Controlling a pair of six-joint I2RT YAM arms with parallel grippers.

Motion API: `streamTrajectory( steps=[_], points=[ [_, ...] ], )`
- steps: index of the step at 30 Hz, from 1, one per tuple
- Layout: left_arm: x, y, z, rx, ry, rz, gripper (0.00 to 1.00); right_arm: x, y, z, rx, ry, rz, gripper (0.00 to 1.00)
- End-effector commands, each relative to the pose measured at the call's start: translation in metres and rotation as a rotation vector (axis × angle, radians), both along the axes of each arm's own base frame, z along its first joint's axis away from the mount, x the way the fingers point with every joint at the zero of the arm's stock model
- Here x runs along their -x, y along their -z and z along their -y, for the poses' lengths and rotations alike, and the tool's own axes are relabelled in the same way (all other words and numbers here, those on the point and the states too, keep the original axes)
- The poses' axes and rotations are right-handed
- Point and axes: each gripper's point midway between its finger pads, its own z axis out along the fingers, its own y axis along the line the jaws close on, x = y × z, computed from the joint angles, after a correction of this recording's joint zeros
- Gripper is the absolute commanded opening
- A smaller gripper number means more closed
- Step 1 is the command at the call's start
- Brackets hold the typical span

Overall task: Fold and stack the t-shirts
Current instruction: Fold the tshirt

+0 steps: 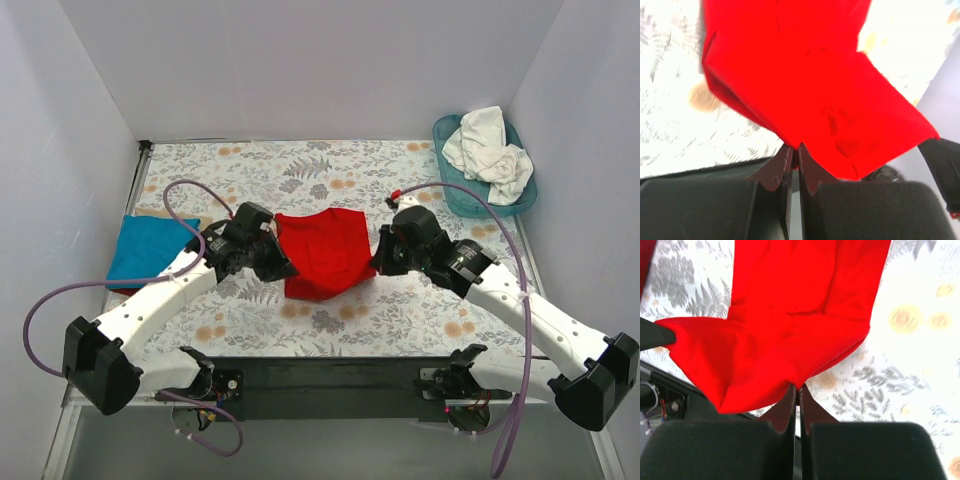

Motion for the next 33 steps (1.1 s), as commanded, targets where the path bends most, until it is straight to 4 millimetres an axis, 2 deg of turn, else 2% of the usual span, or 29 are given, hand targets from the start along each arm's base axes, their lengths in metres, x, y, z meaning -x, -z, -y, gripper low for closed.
streamTrajectory(
  steps=[1,2,3,5,6,8,10,11,12,13,14,15,16,17,18,19,20,21,22,23,24,25,26,27,28,29,30,32,33],
  points=[
    [-0.026,-0.037,0.006,0.045,0.031,0.088,0.00,-0.039,-0.052,-0.002,-0.011,0.025,0.159,0.01],
    [-0.030,-0.039,0.007,0.051,0.035,0.089,0.00,-0.046,-0.047,-0.004,0.007,0.023,0.144,0.01],
    [-0.040,-0.036,0.004,0.043,0.021,0.080,0.00,-0.056,-0.047,0.000,0.009,0.040,0.143,0.01],
    [-0.053,-0.041,0.004,0.066,0.012,0.092,0.00,-0.073,-0.050,-0.009,-0.013,0.019,0.148,0.01],
    [-0.062,-0.041,0.001,0.081,-0.005,0.082,0.00,-0.084,-0.051,-0.006,-0.021,0.032,0.152,0.01],
    [-0.084,-0.040,-0.006,0.090,-0.041,0.087,0.00,-0.103,-0.053,-0.014,-0.042,0.010,0.162,0.01],
    [-0.105,-0.042,-0.005,0.119,-0.047,0.100,0.00,-0.122,-0.055,-0.013,-0.070,0.011,0.161,0.01],
    [-0.116,-0.040,-0.012,0.119,-0.075,0.101,0.00,-0.138,-0.058,-0.017,-0.079,0.007,0.177,0.01],
    [-0.127,-0.042,-0.013,0.129,-0.081,0.118,0.00,-0.151,-0.059,-0.012,-0.083,0.023,0.181,0.01],
    [-0.140,-0.035,-0.013,0.122,-0.094,0.107,0.00,-0.159,-0.063,-0.016,-0.100,0.009,0.187,0.01],
    [-0.151,-0.035,-0.021,0.125,-0.121,0.108,0.00,-0.173,-0.052,-0.020,-0.092,0.002,0.171,0.01],
    [-0.162,-0.033,-0.022,0.135,-0.132,0.114,0.00,-0.188,-0.071,-0.022,-0.119,-0.002,0.206,0.01],
    [-0.172,-0.022,-0.023,0.137,-0.147,0.090,0.00,-0.199,-0.071,-0.025,-0.119,-0.005,0.211,0.01],
    [-0.185,-0.022,-0.028,0.143,-0.171,0.098,0.00,-0.214,-0.054,-0.029,-0.105,-0.006,0.182,0.01],
    [-0.195,-0.020,-0.030,0.151,-0.186,0.109,0.00,-0.232,-0.073,-0.033,-0.123,-0.010,0.228,0.01],
    [-0.202,-0.016,-0.032,0.160,-0.193,0.098,0.00,-0.240,-0.070,-0.038,-0.139,-0.030,0.217,0.01],
    [-0.216,-0.002,-0.038,0.152,-0.221,0.074,0.00,-0.256,-0.046,-0.045,-0.129,-0.037,0.171,0.01],
    [-0.226,0.003,-0.042,0.150,-0.240,0.081,0.00,-0.272,-0.060,-0.050,-0.160,-0.056,0.201,0.01],
    [-0.234,0.009,-0.045,0.151,-0.255,0.081,0.00,-0.283,-0.058,-0.055,-0.169,-0.065,0.203,0.01],
    [-0.245,0.015,-0.053,0.164,-0.278,0.083,0.00,-0.299,-0.026,-0.061,-0.156,-0.070,0.156,0.01],
    [-0.258,0.029,-0.056,0.166,-0.293,0.075,0.00,-0.310,-0.018,-0.063,-0.156,-0.073,0.152,0.01],
    [-0.266,0.036,-0.060,0.172,-0.308,0.070,0.00,-0.326,-0.032,-0.068,-0.177,-0.082,0.197,0.01],
    [-0.274,0.041,-0.067,0.189,-0.319,0.075,0.00,-0.339,0.001,-0.071,-0.166,-0.082,0.153,0.12],
    [-0.287,0.054,-0.070,0.196,-0.328,0.081,0.00,-0.349,0.005,-0.073,-0.175,-0.083,0.157,0.21],
    [-0.292,0.058,-0.074,0.197,-0.340,0.078,0.00,-0.361,-0.004,-0.077,-0.189,-0.095,0.191,0.27],
    [-0.295,0.065,-0.081,0.206,-0.353,0.064,0.00,-0.370,0.020,-0.076,-0.185,-0.093,0.161,0.38],
    [-0.300,0.065,-0.084,0.223,-0.355,0.079,0.00,-0.373,0.026,-0.075,-0.185,-0.094,0.155,0.44],
    [-0.304,0.070,-0.092,0.234,-0.364,0.077,0.17,-0.375,0.032,-0.072,-0.172,-0.088,0.154,0.59],
    [-0.305,0.069,-0.093,0.243,-0.355,0.080,0.23,-0.375,0.033,-0.069,-0.160,-0.078,0.154,0.62]
  ],
)
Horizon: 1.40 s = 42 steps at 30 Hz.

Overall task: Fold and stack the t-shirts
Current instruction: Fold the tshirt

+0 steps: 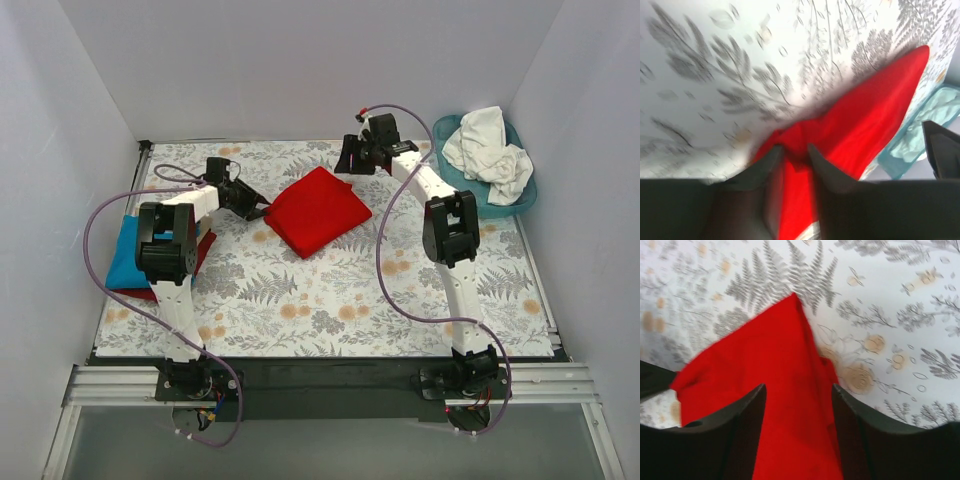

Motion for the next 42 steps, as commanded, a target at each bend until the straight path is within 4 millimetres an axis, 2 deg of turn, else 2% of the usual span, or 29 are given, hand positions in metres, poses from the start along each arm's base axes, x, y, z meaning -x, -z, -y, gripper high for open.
streamTrajectory(
  steps=[1,4,5,6,7,8,9,10,11,15,19,20,22,24,25,26,27,28,30,31,32,33,34,35,36,37,40,42],
  points=[
    [-0.024,-0.047,-0.008,0.044,0.004,0.149,0.41,-0.009,-0.036,0.007,-0.006,-0.001,0.093,0.64],
    [-0.023,-0.056,-0.015,0.026,-0.006,0.179,0.47,0.003,-0.041,0.018,0.027,0.023,0.100,0.65],
    [-0.020,-0.061,-0.016,0.022,-0.010,0.187,0.47,0.008,-0.058,0.019,0.032,0.022,0.134,0.65],
    [-0.018,-0.064,-0.016,0.022,-0.012,0.191,0.48,0.018,-0.042,0.022,0.061,0.021,0.103,0.65],
    [-0.017,-0.065,-0.018,0.016,-0.019,0.192,0.47,0.021,-0.042,0.025,0.091,0.037,0.113,0.65],
    [-0.014,-0.069,-0.016,0.003,-0.024,0.200,0.47,0.028,-0.050,0.027,0.106,0.039,0.132,0.64],
    [-0.010,-0.064,-0.019,-0.022,-0.041,0.172,0.47,0.036,-0.047,0.021,0.135,0.023,0.140,0.64],
    [-0.008,-0.065,-0.018,-0.039,-0.044,0.169,0.47,0.044,-0.034,0.022,0.174,0.027,0.126,0.64],
    [-0.006,-0.061,-0.021,-0.077,-0.069,0.157,0.47,0.049,-0.035,0.020,0.196,0.026,0.134,0.63],
    [0.005,-0.055,-0.019,-0.102,-0.090,0.116,0.45,0.073,-0.003,-0.001,0.289,-0.017,0.110,0.62],
    [0.010,-0.047,-0.008,-0.119,-0.061,0.093,0.41,0.089,0.034,-0.005,0.372,-0.030,0.041,0.59],
    [0.011,-0.046,-0.006,-0.123,-0.055,0.089,0.41,0.099,0.044,-0.009,0.390,-0.050,0.025,0.59],
    [0.016,-0.041,-0.006,-0.123,-0.057,0.065,0.39,0.111,0.054,-0.009,0.424,-0.058,0.010,0.59],
    [0.021,-0.041,-0.007,-0.129,-0.064,0.056,0.38,0.136,0.073,-0.009,0.454,-0.080,-0.043,0.58],
    [0.025,-0.042,-0.009,-0.133,-0.067,0.057,0.38,0.144,0.072,-0.006,0.455,-0.075,-0.057,0.57],
    [0.027,-0.044,-0.009,-0.134,-0.069,0.062,0.38,0.164,0.088,0.002,0.469,-0.058,-0.118,0.56],
    [0.029,-0.045,-0.011,-0.141,-0.073,0.061,0.38,0.175,0.091,0.006,0.465,-0.053,-0.144,0.56],
    [0.031,-0.045,-0.011,-0.142,-0.070,0.059,0.38,0.183,0.081,0.007,0.441,-0.042,-0.145,0.56],
    [0.037,-0.045,-0.011,-0.143,-0.057,0.049,0.38,0.214,0.093,0.015,0.427,-0.023,-0.224,0.55],
    [0.040,-0.044,-0.010,-0.138,-0.053,0.044,0.38,0.223,0.083,0.014,0.409,-0.015,-0.215,0.55],
    [0.043,-0.044,-0.011,-0.141,-0.050,0.044,0.38,0.237,0.083,0.011,0.415,-0.021,-0.223,0.55],
    [0.045,-0.044,-0.010,-0.142,-0.044,0.041,0.38,0.258,0.094,0.018,0.421,0.011,-0.274,0.54],
    [0.048,-0.045,-0.010,-0.140,-0.033,0.041,0.38,0.266,0.082,0.017,0.388,0.023,-0.258,0.54],
    [0.053,-0.043,-0.009,-0.139,-0.020,0.032,0.38,0.281,0.079,0.010,0.370,0.009,-0.255,0.54],
    [0.057,-0.048,-0.008,-0.137,-0.007,0.041,0.38,0.299,0.090,0.013,0.350,0.023,-0.286,0.54],
    [0.062,-0.049,-0.006,-0.129,0.008,0.041,0.38,0.305,0.078,0.009,0.316,0.022,-0.266,0.55],
    [0.081,-0.055,-0.003,-0.116,0.050,0.051,0.39,0.328,0.067,0.002,0.221,0.020,-0.268,0.56],
    [0.095,-0.055,0.002,-0.096,0.101,0.050,0.40,0.329,0.049,-0.007,0.149,0.009,-0.234,0.57]
  ],
)
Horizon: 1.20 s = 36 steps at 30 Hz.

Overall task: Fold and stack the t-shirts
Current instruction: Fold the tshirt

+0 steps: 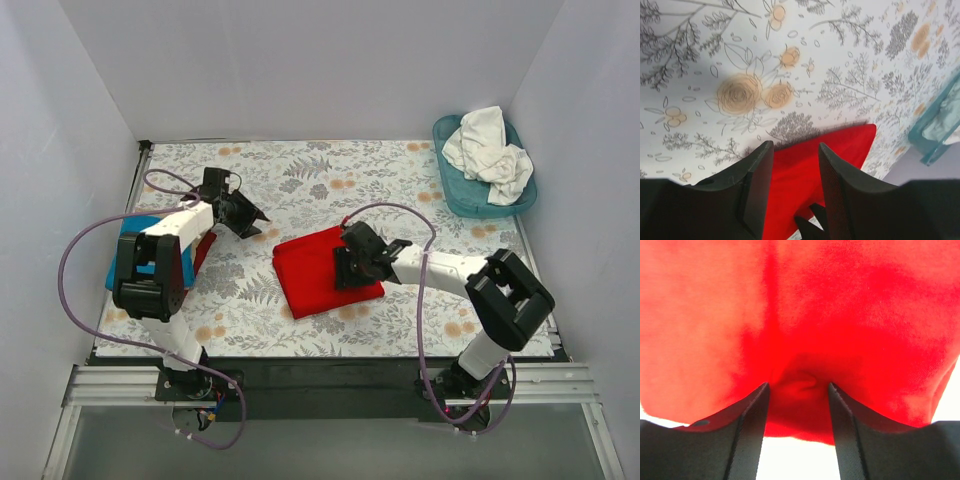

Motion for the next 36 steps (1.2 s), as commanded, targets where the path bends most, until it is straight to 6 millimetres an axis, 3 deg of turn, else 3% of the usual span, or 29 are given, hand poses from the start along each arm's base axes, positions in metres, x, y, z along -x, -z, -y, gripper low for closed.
streamTrajectory(
  steps=[1,5,8,11,13,17,22,28,33,34,36],
  points=[
    [0.019,-0.024,0.010,0.033,0.103,0.056,0.40,0.002,-0.032,-0.020,-0.171,0.063,0.020,0.58],
    [0.038,-0.022,0.020,0.039,0.174,0.030,0.40,-0.016,-0.060,-0.024,-0.209,0.087,0.110,0.62],
    [0.050,-0.019,0.011,-0.056,0.142,0.008,0.41,-0.043,-0.086,-0.016,-0.210,0.083,0.212,0.67],
    [0.065,-0.017,0.002,-0.121,0.077,-0.006,0.42,-0.073,-0.100,-0.003,-0.205,0.052,0.269,0.68],
    [0.074,-0.017,-0.001,-0.145,0.015,-0.022,0.41,-0.080,-0.097,0.001,-0.218,-0.006,0.247,0.67],
    [0.113,0.000,0.004,-0.136,-0.015,-0.075,0.30,-0.080,-0.089,0.004,-0.200,-0.084,0.238,0.65],
    [0.136,0.029,0.011,-0.150,-0.004,-0.158,0.19,-0.058,-0.068,0.016,-0.173,-0.083,0.185,0.63],
    [0.125,0.050,0.027,-0.151,0.053,-0.183,0.15,-0.042,-0.061,0.025,-0.170,-0.072,0.167,0.63],
    [0.091,0.053,0.048,-0.122,0.120,-0.145,0.17,-0.030,-0.059,0.024,-0.193,-0.056,0.135,0.62],
    [0.075,0.043,0.054,-0.119,0.142,-0.101,0.17,-0.027,-0.058,0.023,-0.195,-0.061,0.131,0.62],
    [0.068,0.051,0.055,-0.132,0.150,-0.122,0.18,-0.028,-0.058,0.023,-0.193,-0.051,0.132,0.62]
  ],
)
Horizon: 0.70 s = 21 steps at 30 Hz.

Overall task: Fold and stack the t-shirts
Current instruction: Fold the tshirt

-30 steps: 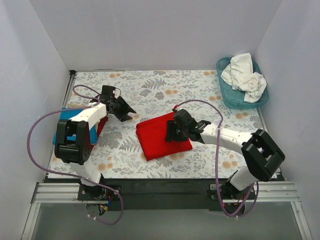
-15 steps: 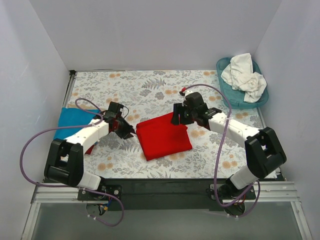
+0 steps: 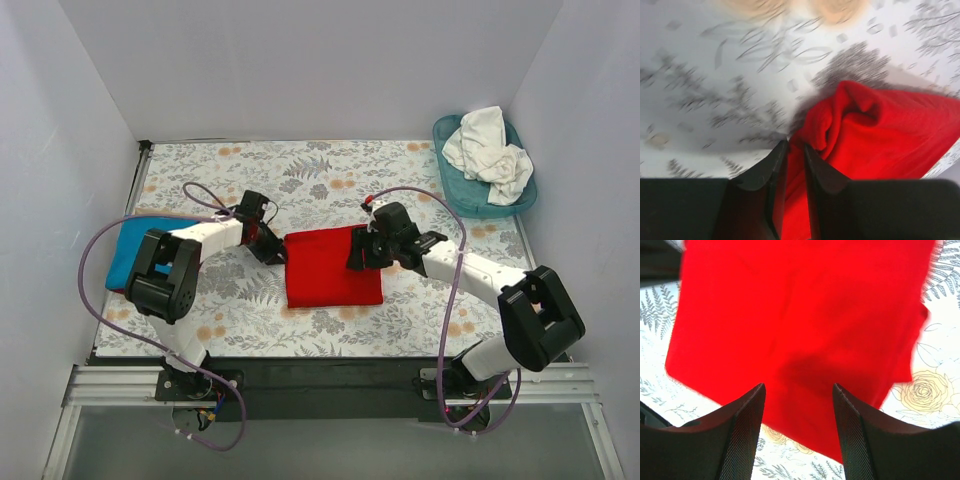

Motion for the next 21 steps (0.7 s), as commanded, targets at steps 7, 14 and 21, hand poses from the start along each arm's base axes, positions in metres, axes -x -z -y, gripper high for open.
streamTrajectory(
  steps=[7,14,21],
  points=[
    [-0.056,-0.037,-0.007,-0.015,0.049,0.157,0.28,-0.033,-0.025,0.014,-0.008,0.065,0.099,0.64],
    [-0.089,-0.075,0.004,0.026,0.154,0.273,0.35,-0.079,-0.017,0.029,0.014,0.076,0.097,0.63],
    [-0.091,-0.063,0.022,0.092,0.258,0.243,0.35,-0.111,-0.008,0.037,0.006,0.093,0.092,0.62]
  ],
)
